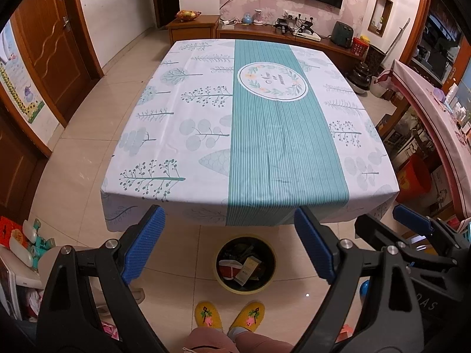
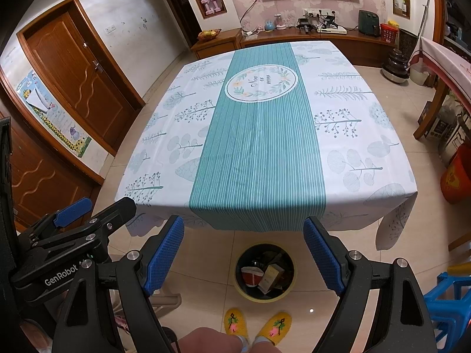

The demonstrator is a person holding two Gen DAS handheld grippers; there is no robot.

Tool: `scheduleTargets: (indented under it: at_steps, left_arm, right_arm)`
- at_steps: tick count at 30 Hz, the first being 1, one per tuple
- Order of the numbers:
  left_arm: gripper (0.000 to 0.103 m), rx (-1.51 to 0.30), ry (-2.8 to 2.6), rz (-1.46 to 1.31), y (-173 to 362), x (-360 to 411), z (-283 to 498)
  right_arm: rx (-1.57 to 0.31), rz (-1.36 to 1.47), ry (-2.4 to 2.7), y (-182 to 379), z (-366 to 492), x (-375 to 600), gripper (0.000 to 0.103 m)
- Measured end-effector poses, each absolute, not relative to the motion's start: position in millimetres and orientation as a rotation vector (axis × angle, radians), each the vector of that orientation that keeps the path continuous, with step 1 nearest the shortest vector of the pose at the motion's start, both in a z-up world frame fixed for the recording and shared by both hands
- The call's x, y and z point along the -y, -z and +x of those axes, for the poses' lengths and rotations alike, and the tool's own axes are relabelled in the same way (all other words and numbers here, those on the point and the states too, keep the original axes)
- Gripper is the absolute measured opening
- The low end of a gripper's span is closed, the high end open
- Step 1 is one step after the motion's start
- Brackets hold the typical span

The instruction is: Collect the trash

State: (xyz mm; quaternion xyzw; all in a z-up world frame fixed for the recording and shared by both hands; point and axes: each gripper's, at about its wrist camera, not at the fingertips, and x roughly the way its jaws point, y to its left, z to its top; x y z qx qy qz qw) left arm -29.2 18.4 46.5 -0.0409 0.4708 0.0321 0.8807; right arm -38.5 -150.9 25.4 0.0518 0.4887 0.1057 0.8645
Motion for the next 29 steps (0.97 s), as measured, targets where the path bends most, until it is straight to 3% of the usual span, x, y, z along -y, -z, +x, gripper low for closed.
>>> scheduleTargets:
  at_steps: [29]
  left_arm:
    - [0.087,-0.997,-0.05,-0.067,-39.2,-24.8,-28.2]
  right_arm:
    - [-1.033,0.112,-0.217,-17.2,-43.5,155.3,0.084]
